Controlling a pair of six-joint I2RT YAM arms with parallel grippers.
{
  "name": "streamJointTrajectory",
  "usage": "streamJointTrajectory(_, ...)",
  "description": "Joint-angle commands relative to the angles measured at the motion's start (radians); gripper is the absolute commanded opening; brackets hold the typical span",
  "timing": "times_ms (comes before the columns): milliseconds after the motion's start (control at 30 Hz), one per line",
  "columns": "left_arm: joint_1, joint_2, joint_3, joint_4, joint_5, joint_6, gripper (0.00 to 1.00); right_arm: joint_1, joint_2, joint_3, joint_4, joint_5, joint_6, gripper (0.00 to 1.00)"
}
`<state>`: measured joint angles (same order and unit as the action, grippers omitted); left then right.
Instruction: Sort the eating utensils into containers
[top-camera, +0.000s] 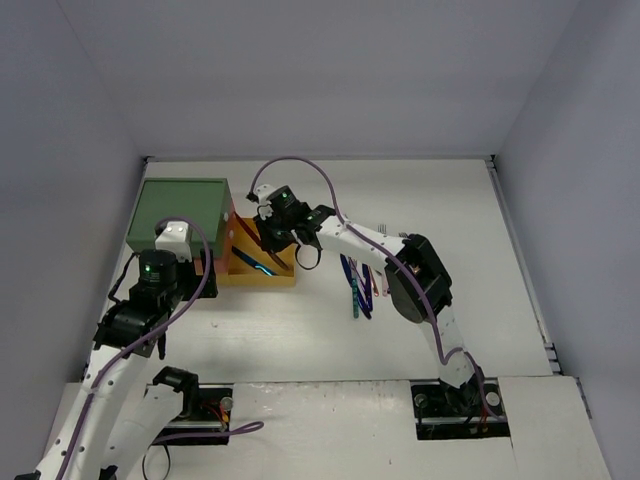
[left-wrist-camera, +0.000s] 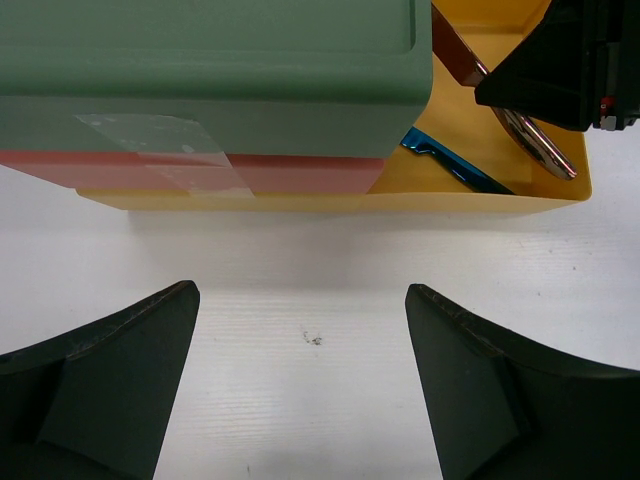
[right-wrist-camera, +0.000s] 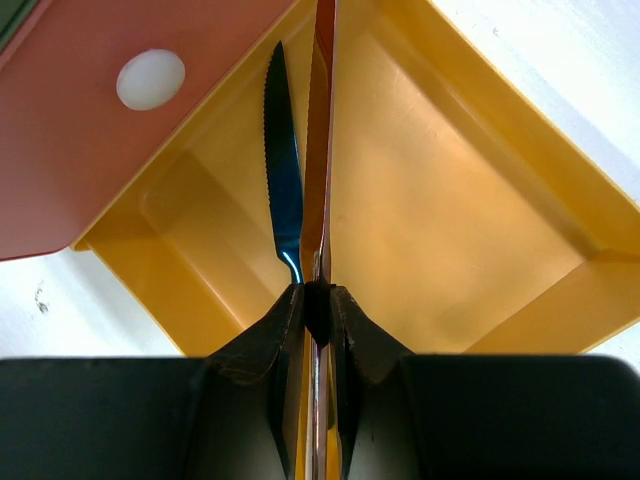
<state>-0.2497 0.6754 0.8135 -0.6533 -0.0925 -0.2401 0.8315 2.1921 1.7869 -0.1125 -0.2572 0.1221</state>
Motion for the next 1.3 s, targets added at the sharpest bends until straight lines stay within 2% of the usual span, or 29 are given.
streamJointTrajectory(0,-0.004,0.011,0.015,0.052,0.010,-0.010,0.82,0.014,-0.012,-0.015,0.085,0.006,0.030,0.01)
streamJointTrajectory(67,-0.003,0.009,0.015,0.053,0.011,-0.011,0.82,0.020,-0.017,-0.035,0.086,0.014,0.027,0.07)
streamJointTrajectory(233,-0.005,0.011,0.015,0.053,0.011,-0.011,0.82,0.032,-0.068,-0.083,0.083,0.047,0.010,0.13)
streamJointTrajectory(367,-0.004,0.012,0.015,0.053,0.011,-0.011,0.82,0.032,-0.152,-0.140,0.081,0.096,0.000,0.32)
streamJointTrajectory(467,-0.003,0.010,0.015,0.053,0.011,-0.011,0.82,0.032,-0.238,-0.196,0.076,0.146,-0.007,0.38)
streamJointTrajectory(700,-0.003,0.011,0.015,0.053,0.011,-0.011,0.82,0.013,-0.458,-0.380,0.057,0.319,0.054,0.40)
streamJointTrajectory(833,-0.003,0.010,0.014,0.053,0.014,-0.011,0.82,-0.023,-0.540,-0.529,0.032,0.365,0.105,0.42)
streamJointTrajectory(1033,-0.003,0.012,0.015,0.053,0.014,-0.011,0.82,-0.052,-0.605,-0.708,0.024,0.322,0.167,0.43)
streamJointTrajectory(1267,-0.003,0.016,0.016,0.053,0.017,-0.011,0.82,-0.049,-0.591,-0.800,0.027,0.240,0.218,0.42)
